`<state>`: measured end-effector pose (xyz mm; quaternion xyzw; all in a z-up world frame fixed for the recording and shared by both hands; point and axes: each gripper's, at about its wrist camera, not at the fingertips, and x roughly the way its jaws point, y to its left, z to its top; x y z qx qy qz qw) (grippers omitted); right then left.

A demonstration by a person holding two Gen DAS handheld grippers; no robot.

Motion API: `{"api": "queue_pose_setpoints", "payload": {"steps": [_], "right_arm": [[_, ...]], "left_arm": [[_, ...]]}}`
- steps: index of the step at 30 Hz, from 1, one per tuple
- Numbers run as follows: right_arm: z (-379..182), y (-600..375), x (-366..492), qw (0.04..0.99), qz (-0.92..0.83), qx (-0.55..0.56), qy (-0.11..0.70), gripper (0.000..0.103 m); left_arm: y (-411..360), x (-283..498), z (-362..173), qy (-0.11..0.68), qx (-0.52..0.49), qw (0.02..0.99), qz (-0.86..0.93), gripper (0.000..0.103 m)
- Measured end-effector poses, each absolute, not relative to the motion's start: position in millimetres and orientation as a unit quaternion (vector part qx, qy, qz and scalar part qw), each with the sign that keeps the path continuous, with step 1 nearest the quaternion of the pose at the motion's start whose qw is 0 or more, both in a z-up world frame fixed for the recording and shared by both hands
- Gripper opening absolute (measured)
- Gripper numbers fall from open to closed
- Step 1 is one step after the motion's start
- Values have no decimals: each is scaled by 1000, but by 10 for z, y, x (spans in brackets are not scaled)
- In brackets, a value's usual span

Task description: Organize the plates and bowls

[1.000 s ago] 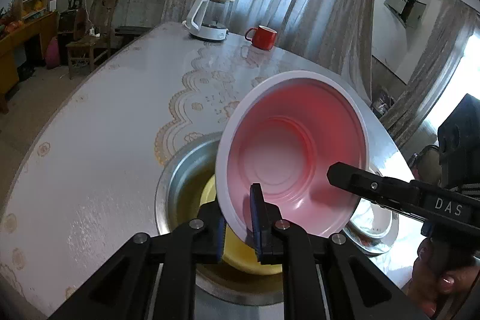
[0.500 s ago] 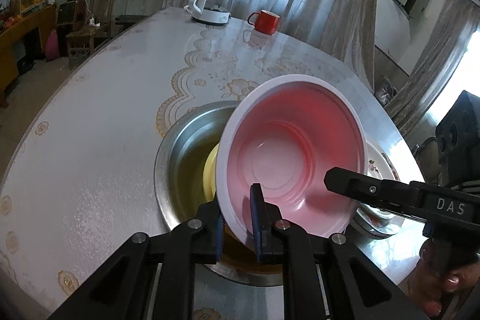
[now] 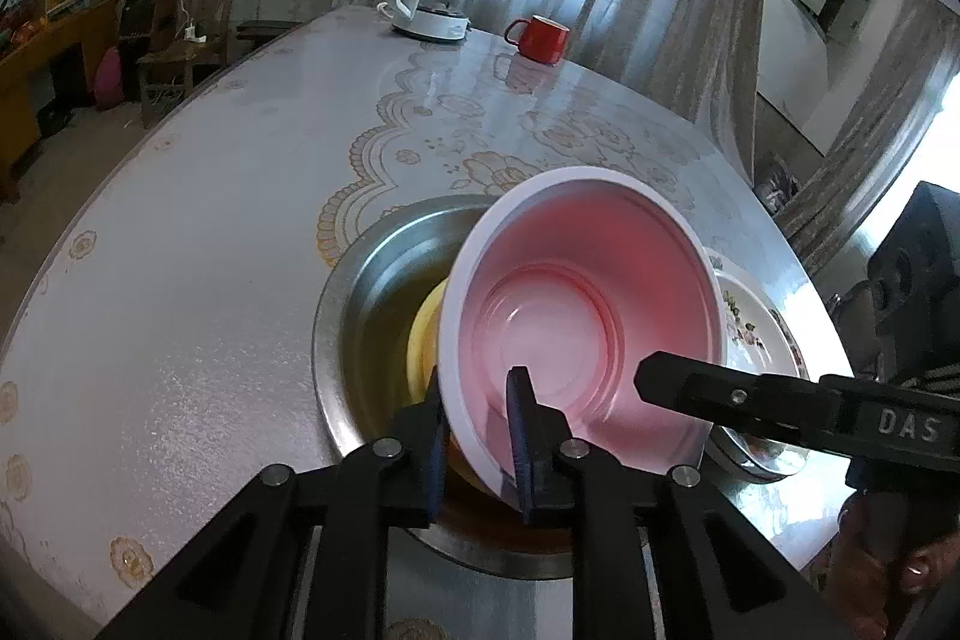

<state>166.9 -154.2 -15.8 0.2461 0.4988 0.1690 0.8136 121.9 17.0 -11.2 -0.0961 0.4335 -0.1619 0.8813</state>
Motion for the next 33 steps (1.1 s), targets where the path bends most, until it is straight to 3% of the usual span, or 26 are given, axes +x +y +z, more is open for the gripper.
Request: {"api": "queue_pose_setpoints", "payload": {"steps": [17, 24, 29, 33], "right_arm": [[-170, -1571, 1669, 808, 165, 254, 505, 31], [-162, -1548, 1752, 812, 156, 252, 503, 31], [-129, -1563, 1801, 817, 148, 252, 497, 31], [-65, -1620, 1820, 825, 140, 256, 484, 31]], "left_arm": [[150, 1315, -110, 441, -101, 877, -162, 44], [88, 1403, -104, 449, -81, 874, -166, 49], [2, 1433, -87, 455, -69, 870, -177, 66], [3, 1462, -20, 451, -71, 872, -176, 73]]}}
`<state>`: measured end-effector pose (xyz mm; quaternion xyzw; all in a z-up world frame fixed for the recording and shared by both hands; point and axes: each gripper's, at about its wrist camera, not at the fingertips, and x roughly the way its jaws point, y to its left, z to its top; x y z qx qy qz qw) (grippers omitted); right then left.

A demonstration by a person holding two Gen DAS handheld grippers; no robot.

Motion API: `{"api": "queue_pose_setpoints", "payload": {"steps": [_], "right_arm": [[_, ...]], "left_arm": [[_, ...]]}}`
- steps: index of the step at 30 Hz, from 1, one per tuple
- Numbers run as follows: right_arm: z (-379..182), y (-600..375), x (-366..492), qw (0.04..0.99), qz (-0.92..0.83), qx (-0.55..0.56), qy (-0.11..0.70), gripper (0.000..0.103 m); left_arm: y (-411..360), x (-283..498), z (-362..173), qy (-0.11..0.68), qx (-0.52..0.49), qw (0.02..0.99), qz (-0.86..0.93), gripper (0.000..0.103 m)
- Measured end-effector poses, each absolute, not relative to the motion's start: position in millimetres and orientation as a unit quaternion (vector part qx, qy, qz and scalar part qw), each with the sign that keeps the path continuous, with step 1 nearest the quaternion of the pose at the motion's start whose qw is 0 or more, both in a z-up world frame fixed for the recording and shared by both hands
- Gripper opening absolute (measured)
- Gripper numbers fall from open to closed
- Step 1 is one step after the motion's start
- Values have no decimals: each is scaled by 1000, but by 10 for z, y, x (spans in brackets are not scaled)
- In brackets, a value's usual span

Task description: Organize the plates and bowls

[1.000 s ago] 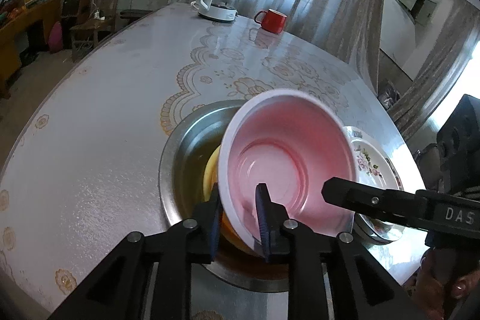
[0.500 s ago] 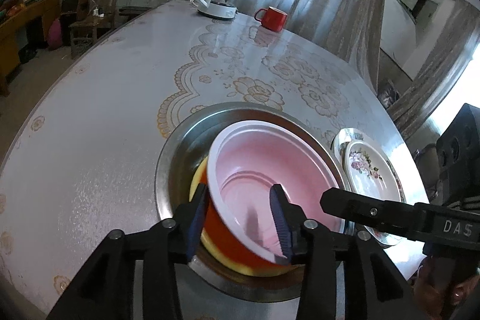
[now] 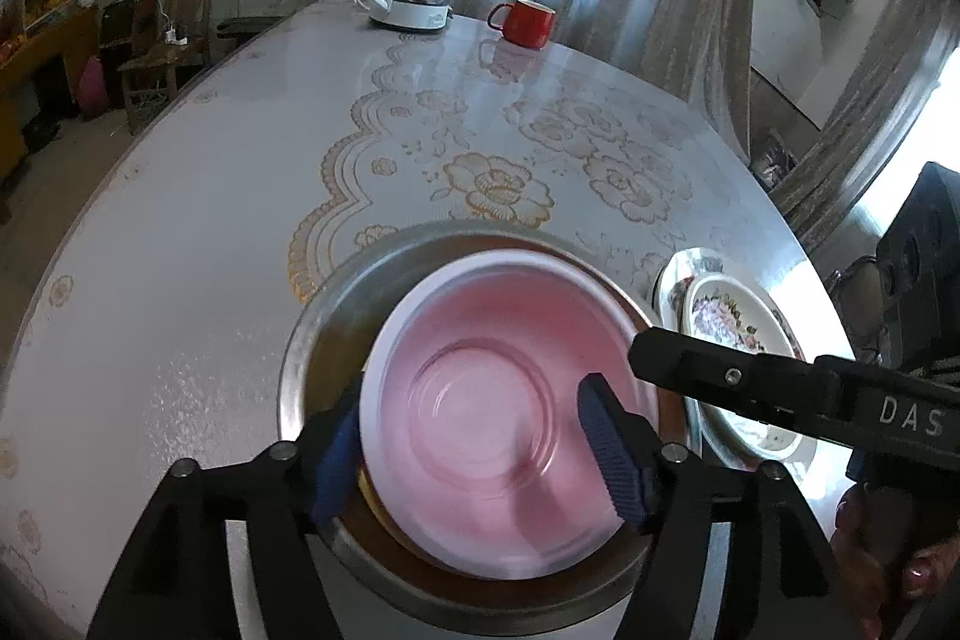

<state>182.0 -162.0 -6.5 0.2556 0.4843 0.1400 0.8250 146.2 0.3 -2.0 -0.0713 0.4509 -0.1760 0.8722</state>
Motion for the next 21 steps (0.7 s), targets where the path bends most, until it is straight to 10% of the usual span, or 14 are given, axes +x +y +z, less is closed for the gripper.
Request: {"api": "queue_pose_setpoints", "payload": {"steps": [21], "right_arm": [[-10, -1664, 1645, 834, 152, 249, 468, 32]], "left_arm": [[555, 1308, 59, 410, -121, 897, -111, 81]]}}
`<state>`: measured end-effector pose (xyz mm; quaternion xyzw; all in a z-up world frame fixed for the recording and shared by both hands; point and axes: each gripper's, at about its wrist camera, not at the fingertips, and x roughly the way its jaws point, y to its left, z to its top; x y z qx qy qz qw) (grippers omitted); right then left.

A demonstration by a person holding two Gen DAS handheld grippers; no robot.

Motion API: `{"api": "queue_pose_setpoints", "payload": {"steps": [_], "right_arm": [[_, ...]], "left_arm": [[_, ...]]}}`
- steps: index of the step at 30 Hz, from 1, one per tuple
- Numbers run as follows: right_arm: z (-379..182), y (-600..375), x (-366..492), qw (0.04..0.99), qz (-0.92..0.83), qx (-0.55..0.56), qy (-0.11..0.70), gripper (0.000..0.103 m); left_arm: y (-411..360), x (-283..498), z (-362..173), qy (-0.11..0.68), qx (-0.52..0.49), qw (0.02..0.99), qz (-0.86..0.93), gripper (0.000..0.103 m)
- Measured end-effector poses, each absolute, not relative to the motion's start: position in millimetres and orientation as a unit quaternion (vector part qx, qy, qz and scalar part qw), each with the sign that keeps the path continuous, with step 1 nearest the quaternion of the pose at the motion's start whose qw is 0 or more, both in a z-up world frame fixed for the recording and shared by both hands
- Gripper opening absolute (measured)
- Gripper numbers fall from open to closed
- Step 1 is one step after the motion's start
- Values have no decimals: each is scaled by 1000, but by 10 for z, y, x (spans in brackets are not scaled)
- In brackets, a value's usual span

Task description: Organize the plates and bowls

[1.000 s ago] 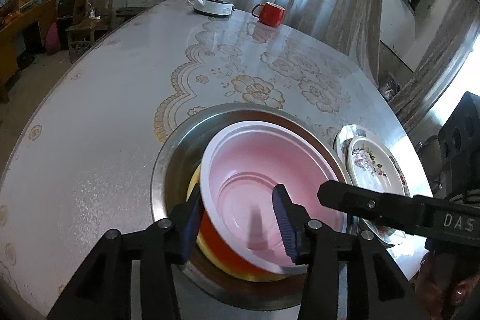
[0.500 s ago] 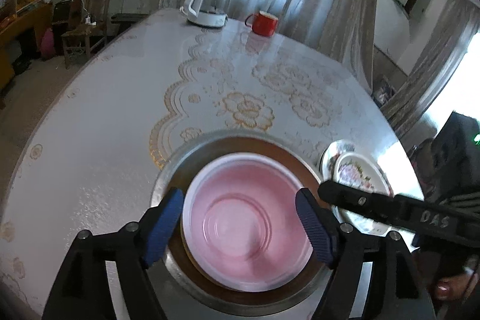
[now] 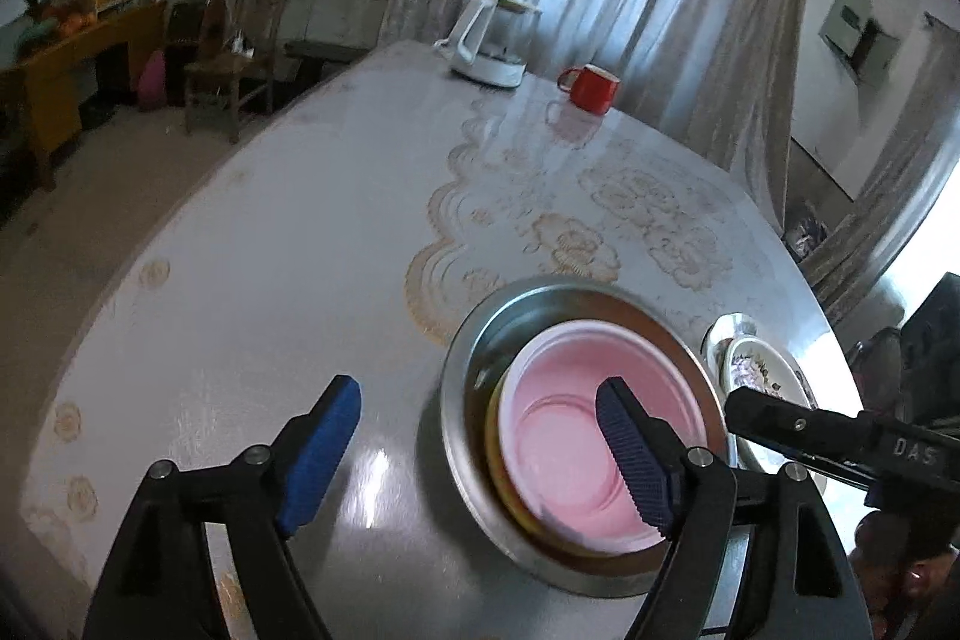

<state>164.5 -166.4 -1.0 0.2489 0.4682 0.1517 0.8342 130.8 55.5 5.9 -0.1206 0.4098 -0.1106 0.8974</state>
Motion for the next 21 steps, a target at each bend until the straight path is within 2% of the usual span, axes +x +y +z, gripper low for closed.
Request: {"api": "queue_pose_setpoints", "payload": {"steps": [21], "right_arm": [[-9, -1683, 1532, 838, 153, 233, 468, 32]], "left_arm": [[692, 1182, 6, 400, -96, 909, -73, 81]]}}
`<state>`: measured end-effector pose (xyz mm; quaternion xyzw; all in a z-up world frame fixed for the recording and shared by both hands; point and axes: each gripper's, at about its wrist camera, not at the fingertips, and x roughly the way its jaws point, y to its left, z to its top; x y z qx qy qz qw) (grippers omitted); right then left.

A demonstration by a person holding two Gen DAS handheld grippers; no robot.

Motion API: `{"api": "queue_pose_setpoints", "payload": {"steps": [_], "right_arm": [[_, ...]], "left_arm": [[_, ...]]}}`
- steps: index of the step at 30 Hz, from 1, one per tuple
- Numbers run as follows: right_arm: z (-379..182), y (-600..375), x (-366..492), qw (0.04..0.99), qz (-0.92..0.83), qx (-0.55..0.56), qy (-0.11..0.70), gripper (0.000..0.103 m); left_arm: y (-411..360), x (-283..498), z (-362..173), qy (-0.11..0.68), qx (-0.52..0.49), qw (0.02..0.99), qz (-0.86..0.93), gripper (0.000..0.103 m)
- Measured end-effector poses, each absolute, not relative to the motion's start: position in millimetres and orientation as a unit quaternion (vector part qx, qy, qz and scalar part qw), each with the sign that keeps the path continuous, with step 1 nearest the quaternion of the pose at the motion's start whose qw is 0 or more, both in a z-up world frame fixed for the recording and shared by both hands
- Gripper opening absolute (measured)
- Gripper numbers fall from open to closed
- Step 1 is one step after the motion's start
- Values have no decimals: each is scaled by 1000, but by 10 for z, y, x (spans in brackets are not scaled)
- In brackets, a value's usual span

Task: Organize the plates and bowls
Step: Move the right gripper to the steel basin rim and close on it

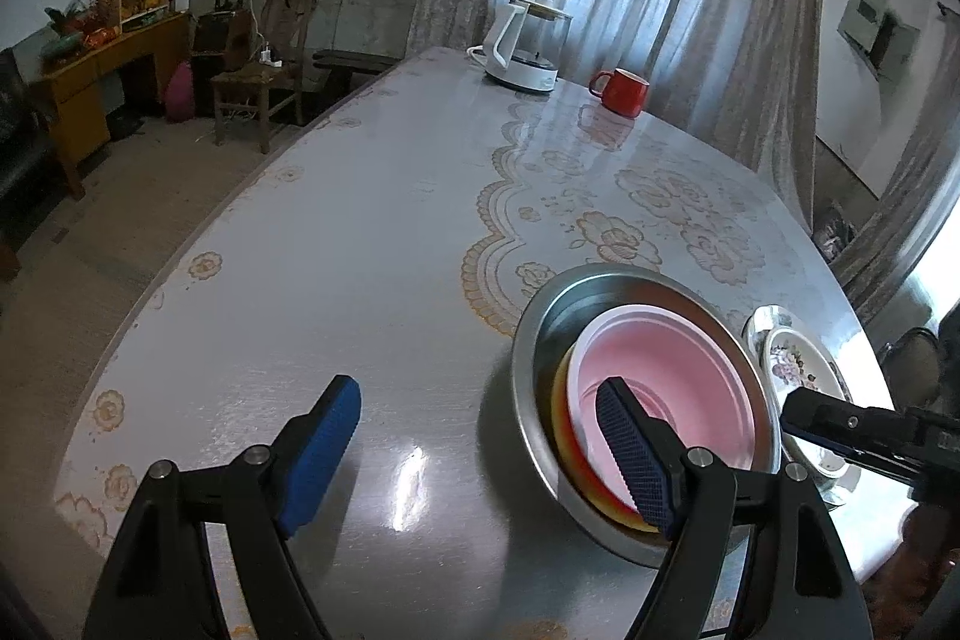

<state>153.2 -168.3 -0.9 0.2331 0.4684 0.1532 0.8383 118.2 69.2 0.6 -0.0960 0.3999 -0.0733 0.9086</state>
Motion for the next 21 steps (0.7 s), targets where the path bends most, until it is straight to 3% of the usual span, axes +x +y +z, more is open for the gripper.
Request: {"api": "queue_pose_setpoints", "payload": {"steps": [21], "right_arm": [[-131, -1752, 1332, 836, 150, 222, 480, 32]], "left_arm": [[917, 1000, -133, 404, -134, 902, -73, 81]]}}
